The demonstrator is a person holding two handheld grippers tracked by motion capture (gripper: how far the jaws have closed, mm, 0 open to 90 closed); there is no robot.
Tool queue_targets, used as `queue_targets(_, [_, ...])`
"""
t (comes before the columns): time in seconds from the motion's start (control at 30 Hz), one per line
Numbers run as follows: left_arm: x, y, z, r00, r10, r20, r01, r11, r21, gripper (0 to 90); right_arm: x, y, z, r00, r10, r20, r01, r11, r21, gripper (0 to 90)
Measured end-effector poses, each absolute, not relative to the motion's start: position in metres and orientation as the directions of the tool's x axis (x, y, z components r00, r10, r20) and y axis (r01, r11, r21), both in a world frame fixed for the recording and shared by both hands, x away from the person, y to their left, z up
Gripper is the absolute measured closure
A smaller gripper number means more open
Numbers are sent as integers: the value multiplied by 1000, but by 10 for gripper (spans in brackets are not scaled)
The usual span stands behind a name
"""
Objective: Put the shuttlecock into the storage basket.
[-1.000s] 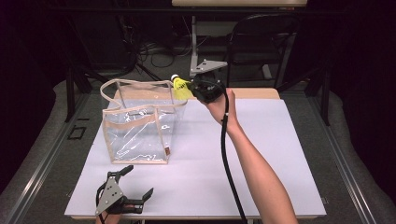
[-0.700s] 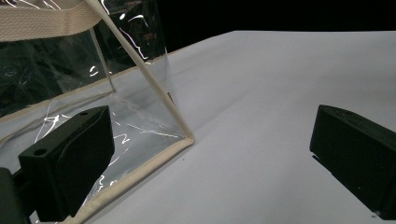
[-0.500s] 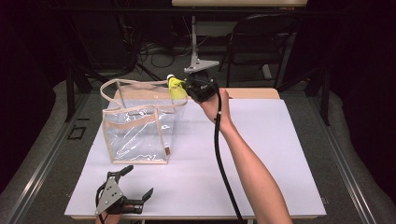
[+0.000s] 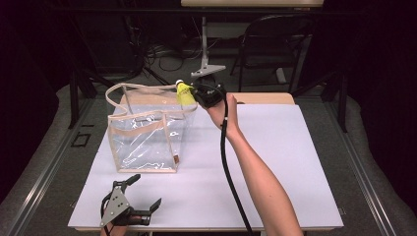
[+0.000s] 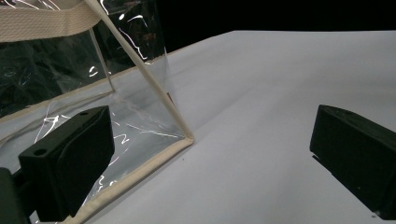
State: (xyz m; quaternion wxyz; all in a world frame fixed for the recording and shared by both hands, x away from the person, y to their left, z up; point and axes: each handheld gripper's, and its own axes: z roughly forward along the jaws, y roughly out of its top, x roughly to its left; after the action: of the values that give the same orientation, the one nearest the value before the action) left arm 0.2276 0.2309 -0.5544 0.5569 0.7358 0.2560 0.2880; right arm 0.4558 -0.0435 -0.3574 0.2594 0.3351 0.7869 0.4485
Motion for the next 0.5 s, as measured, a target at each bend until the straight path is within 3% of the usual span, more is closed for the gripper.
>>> queue_targets(0.5, [228,231,-555,705,696,137,57,-248,967,0,460,-36,-362,-626,771,-116,308,382,871,890])
